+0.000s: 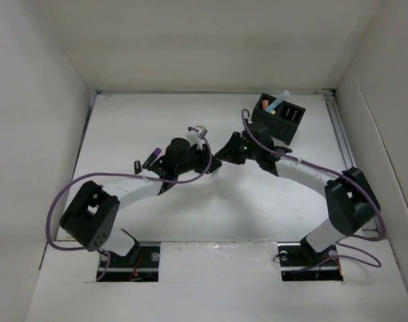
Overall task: Sort the stationery into containers
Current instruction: Pick up the stationery from the center of the board, then place the stationery in the storage box.
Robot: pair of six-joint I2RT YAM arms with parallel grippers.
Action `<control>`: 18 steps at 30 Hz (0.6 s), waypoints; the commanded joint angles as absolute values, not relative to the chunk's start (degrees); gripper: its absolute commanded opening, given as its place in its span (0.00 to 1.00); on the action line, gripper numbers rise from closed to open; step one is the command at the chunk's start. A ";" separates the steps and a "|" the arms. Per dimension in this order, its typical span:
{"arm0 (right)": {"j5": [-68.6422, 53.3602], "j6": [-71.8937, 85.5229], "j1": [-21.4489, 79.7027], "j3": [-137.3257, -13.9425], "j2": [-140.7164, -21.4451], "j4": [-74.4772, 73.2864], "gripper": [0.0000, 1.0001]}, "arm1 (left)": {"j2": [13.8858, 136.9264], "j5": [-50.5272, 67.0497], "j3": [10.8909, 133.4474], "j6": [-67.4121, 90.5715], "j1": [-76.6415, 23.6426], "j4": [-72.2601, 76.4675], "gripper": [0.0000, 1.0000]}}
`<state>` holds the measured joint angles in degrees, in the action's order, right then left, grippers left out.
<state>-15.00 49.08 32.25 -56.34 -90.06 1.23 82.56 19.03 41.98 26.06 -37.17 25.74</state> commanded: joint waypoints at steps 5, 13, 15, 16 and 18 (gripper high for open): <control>-12.23 50.10 33.05 -59.68 -91.05 5.80 0.00 | 79.37 21.96 39.82 26.89 -37.53 30.94 0.39; -7.31 51.15 24.81 -66.69 -92.81 5.28 0.00 | 70.50 19.16 35.70 26.89 -37.53 32.08 0.62; -5.37 51.15 22.51 -68.98 -94.30 4.75 0.00 | 68.04 18.63 34.81 26.89 -37.53 32.61 0.63; -1.88 51.15 20.32 -70.30 -94.83 3.88 0.00 | 67.42 18.63 34.80 27.42 -37.53 32.61 0.63; 2.00 51.68 17.94 -74.87 -96.50 1.41 0.00 | 66.72 18.63 34.80 27.42 -37.53 32.61 0.63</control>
<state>-5.76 51.07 21.19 -68.97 -95.33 1.13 68.69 18.87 35.55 27.09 -37.43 29.61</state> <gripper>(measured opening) 0.302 0.629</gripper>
